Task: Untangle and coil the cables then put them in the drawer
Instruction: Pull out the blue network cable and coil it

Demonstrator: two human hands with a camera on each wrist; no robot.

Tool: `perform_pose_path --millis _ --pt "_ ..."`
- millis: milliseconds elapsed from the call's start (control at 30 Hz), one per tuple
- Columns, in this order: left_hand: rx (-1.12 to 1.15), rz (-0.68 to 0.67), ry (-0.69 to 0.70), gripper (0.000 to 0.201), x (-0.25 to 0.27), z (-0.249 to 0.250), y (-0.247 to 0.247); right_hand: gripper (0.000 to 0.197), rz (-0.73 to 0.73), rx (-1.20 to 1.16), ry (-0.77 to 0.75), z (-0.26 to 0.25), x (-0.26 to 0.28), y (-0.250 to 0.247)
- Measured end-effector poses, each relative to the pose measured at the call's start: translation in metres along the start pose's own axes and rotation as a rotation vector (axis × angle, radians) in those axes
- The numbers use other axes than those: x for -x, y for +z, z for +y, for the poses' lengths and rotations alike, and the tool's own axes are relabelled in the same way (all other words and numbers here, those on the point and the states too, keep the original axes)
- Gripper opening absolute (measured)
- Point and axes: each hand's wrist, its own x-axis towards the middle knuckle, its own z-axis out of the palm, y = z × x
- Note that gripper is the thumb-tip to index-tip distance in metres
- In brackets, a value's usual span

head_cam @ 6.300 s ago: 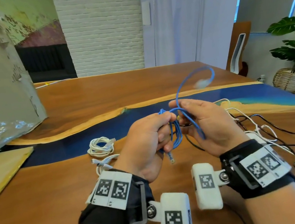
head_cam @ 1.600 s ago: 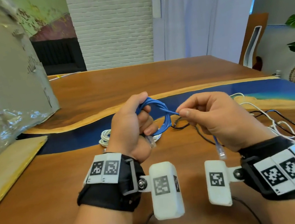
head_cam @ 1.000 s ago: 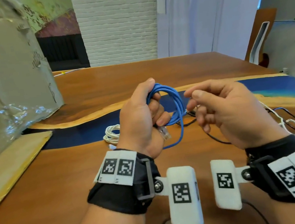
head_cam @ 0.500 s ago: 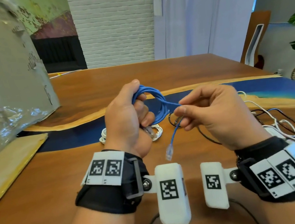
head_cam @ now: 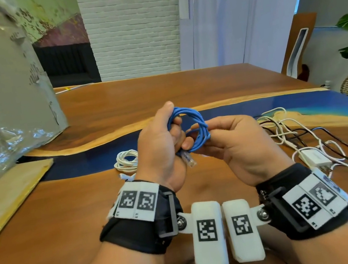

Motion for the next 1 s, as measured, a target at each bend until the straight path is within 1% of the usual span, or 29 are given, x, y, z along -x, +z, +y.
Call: perform_pose_path --millis 100,133,167,200,267,300,400,467,533,600,633,700,767,867,933,1000 --pt "-0.066 0.007 0.049 0.037 -0.002 0.000 0.000 0.035 -0.010 -0.088 0.058 -0.001 0.001 0.000" --pt "-0.085 0.002 0.058 0.038 -0.002 0.001 -0.001 0.030 0.000 -0.054 0.038 0.000 0.001 0.002" --pt "-0.104 -0.006 0.061 0.038 -0.003 0.001 -0.002 0.019 0.016 -0.002 0.006 0.000 0.001 0.005" --pt "-0.124 -0.018 0.060 0.039 -0.003 0.002 -0.003 0.012 0.035 0.053 -0.030 0.001 0.002 0.008" --pt "-0.165 -0.057 0.059 0.039 -0.002 0.004 -0.004 0.015 0.086 0.088 -0.064 0.003 0.001 0.011" --pt "-0.185 -0.076 0.059 0.039 -0.002 0.005 -0.004 0.019 0.110 0.070 -0.068 0.002 0.001 0.012" --pt "-0.239 -0.128 0.043 0.040 0.000 0.009 -0.005 0.045 0.145 0.044 -0.041 -0.001 0.000 0.009" --pt "-0.250 -0.181 0.037 0.040 0.000 0.011 -0.008 0.052 0.146 0.038 -0.021 -0.003 -0.002 0.005" --pt "-0.231 -0.232 0.050 0.034 -0.001 0.012 -0.012 0.053 0.137 0.022 -0.015 -0.004 -0.003 0.002" --pt "-0.221 -0.279 0.104 0.023 -0.003 0.012 -0.017 0.054 0.144 -0.004 -0.030 -0.006 -0.004 0.000" --pt "-0.231 -0.293 0.134 0.017 -0.004 0.011 -0.019 0.054 0.144 -0.016 -0.041 -0.007 -0.004 0.000" --pt "-0.288 -0.288 0.168 0.011 -0.007 0.009 -0.024 0.052 0.140 -0.033 -0.055 -0.010 -0.004 -0.003" --pt "-0.392 -0.266 0.191 0.009 -0.011 0.005 -0.027 0.048 0.113 -0.063 -0.052 -0.012 -0.003 -0.007" --pt "-0.515 -0.225 0.241 0.014 -0.013 0.001 -0.028 0.043 -0.021 -0.187 -0.006 -0.016 0.000 -0.012" --pt "-0.514 -0.204 0.206 0.016 -0.012 0.000 -0.026 0.044 -0.111 -0.331 0.063 -0.018 0.002 -0.014" --pt "-0.466 -0.225 0.137 0.018 -0.010 -0.002 -0.025 0.048 -0.167 -0.487 0.126 -0.020 0.003 -0.016"
